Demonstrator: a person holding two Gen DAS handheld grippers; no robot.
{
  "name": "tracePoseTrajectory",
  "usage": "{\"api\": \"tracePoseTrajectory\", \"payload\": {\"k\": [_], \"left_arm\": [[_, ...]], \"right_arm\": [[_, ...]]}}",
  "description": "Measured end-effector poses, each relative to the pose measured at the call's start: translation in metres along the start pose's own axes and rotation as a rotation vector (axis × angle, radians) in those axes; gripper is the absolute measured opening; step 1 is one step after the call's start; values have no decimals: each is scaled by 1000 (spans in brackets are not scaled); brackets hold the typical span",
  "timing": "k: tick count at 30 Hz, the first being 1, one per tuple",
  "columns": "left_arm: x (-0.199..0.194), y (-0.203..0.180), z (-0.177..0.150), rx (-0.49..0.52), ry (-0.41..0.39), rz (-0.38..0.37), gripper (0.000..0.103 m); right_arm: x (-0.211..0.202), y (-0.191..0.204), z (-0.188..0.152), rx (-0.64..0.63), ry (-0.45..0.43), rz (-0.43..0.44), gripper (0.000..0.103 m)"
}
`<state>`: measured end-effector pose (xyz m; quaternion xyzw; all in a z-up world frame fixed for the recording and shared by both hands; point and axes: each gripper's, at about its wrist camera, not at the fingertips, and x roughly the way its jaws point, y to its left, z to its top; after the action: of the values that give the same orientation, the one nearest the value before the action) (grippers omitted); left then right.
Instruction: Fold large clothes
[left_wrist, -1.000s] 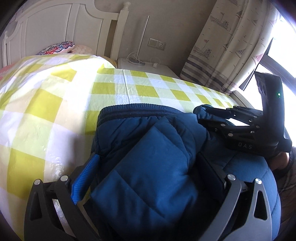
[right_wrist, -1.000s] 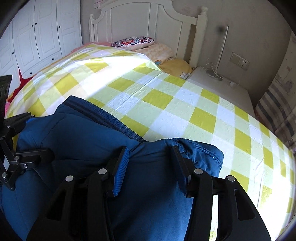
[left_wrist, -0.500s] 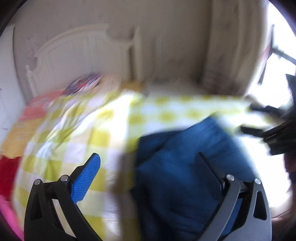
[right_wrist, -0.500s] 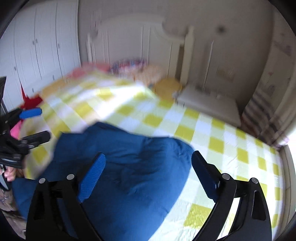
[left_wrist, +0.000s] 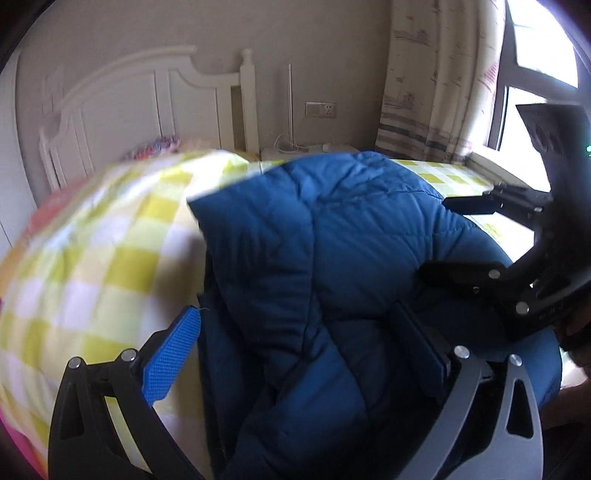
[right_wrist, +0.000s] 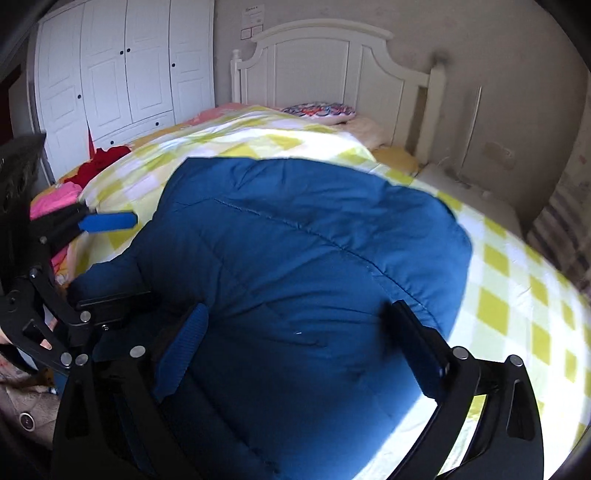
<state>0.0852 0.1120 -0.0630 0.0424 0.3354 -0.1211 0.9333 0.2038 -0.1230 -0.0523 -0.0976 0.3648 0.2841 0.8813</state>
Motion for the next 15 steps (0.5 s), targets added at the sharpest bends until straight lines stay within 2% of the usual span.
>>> {"api": "tracePoseTrajectory", "payload": {"k": [4, 9, 11, 13, 15], "left_arm": [[4, 3, -12, -28, -31, -11, 101], [10, 17, -21, -79, -59, -71, 101], [7, 14, -22, -80, -64, -71, 101], [2, 17, -21, -102, -47, -81, 101], [-7, 24, -17, -137, -11, -108, 101]], "right_arm": [[5, 5, -1, -12, 9, -22, 99], [11, 5, -2, -5, 3, -24, 99], [7, 13, 0, -22, 16, -66, 99], [-4, 24, 6, -51, 45, -119, 98], [-25, 37, 7, -95, 23, -130, 98]]}}
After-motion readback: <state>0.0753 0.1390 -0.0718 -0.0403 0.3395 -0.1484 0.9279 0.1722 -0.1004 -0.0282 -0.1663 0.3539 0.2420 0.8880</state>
